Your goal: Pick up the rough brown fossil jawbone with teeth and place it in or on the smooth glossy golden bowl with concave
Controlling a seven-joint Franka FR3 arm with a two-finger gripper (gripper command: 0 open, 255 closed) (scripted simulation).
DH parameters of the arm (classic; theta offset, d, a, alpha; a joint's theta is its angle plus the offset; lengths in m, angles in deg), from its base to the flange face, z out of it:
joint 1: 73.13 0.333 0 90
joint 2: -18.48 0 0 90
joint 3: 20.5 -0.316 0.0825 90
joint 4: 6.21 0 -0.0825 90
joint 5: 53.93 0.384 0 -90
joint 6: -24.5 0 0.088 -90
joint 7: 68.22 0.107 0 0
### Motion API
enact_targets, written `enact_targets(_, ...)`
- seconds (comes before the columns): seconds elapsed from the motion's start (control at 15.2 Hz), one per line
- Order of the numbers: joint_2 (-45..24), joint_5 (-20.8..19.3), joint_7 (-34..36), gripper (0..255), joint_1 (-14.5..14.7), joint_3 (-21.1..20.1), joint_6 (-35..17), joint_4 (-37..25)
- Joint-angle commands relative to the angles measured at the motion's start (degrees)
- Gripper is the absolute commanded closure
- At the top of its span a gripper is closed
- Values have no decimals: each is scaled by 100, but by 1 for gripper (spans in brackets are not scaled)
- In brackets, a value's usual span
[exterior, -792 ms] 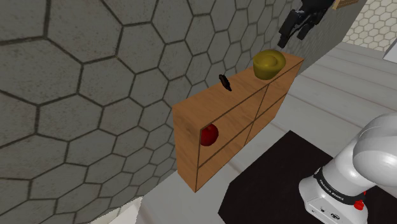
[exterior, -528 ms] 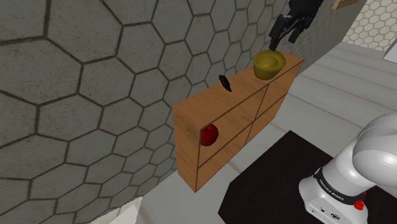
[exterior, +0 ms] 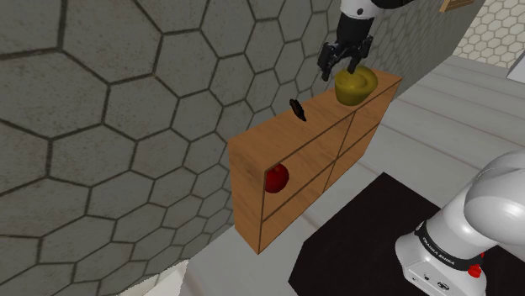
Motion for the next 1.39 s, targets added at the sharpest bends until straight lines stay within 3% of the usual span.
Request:
enact_targets(0.0,-431,17,169,0,-41,-30,-137,-165)
enact_targets(0.86,-3370,80,1031,0,-196,-15,-645,-1806)
enact_targets(1.32,-3528,43,1056,0,-210,1,-1151,-1457)
